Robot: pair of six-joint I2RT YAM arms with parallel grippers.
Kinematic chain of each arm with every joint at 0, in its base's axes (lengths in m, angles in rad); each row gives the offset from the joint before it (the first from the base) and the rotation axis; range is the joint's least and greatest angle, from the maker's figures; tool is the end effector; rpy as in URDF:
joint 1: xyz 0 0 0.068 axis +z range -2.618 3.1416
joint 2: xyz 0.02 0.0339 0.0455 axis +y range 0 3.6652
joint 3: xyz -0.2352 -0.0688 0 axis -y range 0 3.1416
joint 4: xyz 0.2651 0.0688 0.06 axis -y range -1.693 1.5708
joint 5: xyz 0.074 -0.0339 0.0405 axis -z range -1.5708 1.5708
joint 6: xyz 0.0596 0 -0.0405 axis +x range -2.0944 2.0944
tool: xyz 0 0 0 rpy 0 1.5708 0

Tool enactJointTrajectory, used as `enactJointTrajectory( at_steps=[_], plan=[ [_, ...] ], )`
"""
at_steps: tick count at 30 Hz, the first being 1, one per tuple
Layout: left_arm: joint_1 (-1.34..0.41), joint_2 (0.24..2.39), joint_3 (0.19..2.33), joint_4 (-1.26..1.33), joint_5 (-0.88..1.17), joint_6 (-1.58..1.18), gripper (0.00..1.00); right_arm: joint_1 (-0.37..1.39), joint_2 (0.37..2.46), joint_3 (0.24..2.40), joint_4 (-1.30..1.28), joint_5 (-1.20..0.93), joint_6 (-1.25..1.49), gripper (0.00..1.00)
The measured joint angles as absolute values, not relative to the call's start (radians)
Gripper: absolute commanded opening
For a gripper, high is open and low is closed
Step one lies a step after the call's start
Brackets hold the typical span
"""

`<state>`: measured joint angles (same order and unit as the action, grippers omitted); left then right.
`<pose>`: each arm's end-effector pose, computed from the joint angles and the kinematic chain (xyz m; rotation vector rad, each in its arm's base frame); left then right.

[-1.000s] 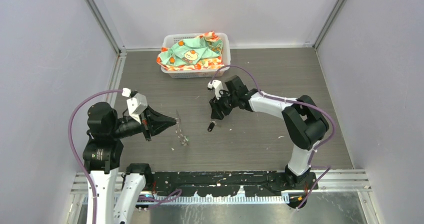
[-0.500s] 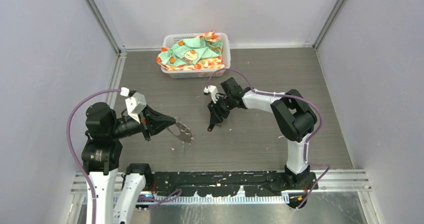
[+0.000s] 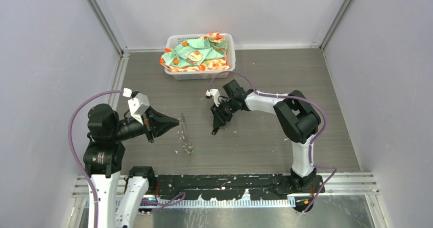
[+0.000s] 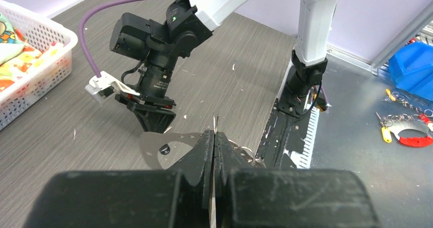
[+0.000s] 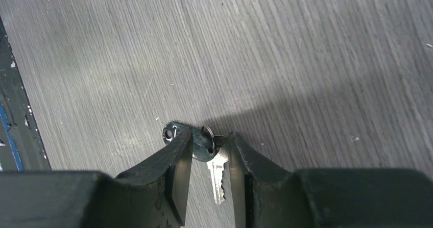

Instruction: Put the keys on the keyring

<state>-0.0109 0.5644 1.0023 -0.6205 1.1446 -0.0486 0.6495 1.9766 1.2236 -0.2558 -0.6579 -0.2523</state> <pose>0.1323 -0.0557 0.3882 0.7995 1.5611 -1.0336 0.3060 0.2781 0.0896 -1.3359 2.1832 0.9974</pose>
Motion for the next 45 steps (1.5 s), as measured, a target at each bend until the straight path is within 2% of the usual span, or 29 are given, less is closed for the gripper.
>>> enactJointTrajectory(
  at_steps=[13,16,19,27,33,40,42,45],
  plan=[
    [-0.011,0.571,1.011,-0.626,1.14,-0.044,0.0,0.659,1.977,1.224,-0.272,-0.647,-0.252,0.3],
    [-0.011,0.572,1.012,-0.627,1.136,-0.044,0.01,0.66,1.975,1.221,-0.267,-0.633,-0.251,0.21],
    [-0.011,0.572,1.012,-0.627,1.134,-0.044,0.0,0.661,1.968,1.209,-0.252,-0.612,-0.251,0.03],
    [-0.011,0.572,1.012,-0.627,1.127,-0.045,0.0,0.673,1.934,1.167,-0.216,-0.542,-0.231,0.01],
    [-0.011,0.571,1.0,-0.623,1.097,-0.044,0.01,0.703,1.774,1.059,-0.204,-0.456,-0.193,0.01],
    [-0.011,0.571,0.953,-0.662,1.073,0.063,0.0,0.892,1.351,0.924,-0.137,-0.331,-0.098,0.01],
    [-0.011,0.57,0.945,-0.685,1.07,0.105,0.0,0.966,1.243,0.907,-0.113,-0.287,-0.07,0.01],
    [-0.011,0.569,0.942,-0.723,1.069,0.16,0.0,1.025,1.14,0.886,-0.078,-0.226,-0.03,0.37]
  ],
)
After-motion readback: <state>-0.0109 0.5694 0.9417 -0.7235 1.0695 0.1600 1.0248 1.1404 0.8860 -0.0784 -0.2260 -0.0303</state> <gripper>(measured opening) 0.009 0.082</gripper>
